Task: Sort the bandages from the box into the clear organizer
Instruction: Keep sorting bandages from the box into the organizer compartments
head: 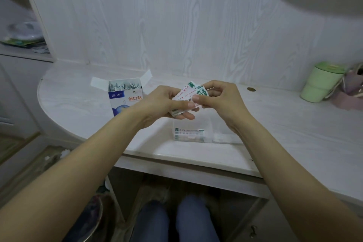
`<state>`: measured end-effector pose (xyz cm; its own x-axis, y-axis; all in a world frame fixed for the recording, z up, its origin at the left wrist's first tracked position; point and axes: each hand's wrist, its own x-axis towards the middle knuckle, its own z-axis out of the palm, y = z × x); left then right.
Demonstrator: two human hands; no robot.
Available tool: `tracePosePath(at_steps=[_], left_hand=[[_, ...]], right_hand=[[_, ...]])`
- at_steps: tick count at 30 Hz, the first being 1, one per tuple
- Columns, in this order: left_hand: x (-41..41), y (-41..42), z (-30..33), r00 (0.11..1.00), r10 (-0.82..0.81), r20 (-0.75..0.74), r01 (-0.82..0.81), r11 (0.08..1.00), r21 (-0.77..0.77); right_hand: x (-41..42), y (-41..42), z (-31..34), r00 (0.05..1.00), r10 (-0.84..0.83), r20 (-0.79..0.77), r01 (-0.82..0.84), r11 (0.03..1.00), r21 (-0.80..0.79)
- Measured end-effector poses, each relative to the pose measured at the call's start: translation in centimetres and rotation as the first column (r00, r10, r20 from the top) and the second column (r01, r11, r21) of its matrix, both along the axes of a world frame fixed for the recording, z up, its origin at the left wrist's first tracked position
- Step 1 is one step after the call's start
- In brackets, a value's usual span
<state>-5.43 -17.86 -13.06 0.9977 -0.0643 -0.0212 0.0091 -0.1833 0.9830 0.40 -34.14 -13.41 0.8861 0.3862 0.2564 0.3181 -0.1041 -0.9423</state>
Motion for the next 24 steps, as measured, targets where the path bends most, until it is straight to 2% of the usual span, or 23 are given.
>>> tracePosePath(at_steps=[3, 7, 13, 24], left_hand=[[-0.1, 0.3, -0.2, 0.999, 0.009, -0.040, -0.014, 0.992, -0.128], [-0.1, 0.4, -0.4, 0.996, 0.085, 0.003, -0.084, 0.993, -0.089], [0.3, 0.5, -1.0, 0.968, 0.249, 0.015, -0.245, 0.960, -0.134], [0.1, 1.1, -1.4, 0.943, 0.315, 0.108, -0.292, 0.938, -0.189]], right_hand=[[0.1, 0.0, -0.2, 1.000, -0.007, 0.003, 0.007, 1.000, 0.026], [0.0, 0.1, -0.5, 1.000, -0.007, -0.014, 0.008, 0.999, 0.034], [0.1, 0.3, -1.1, 0.995, -0.043, -0.090, 0.044, 0.999, 0.010], [-0.3, 0.6, -1.5, 0.993, -0.036, -0.113, 0.035, 0.999, -0.010]])
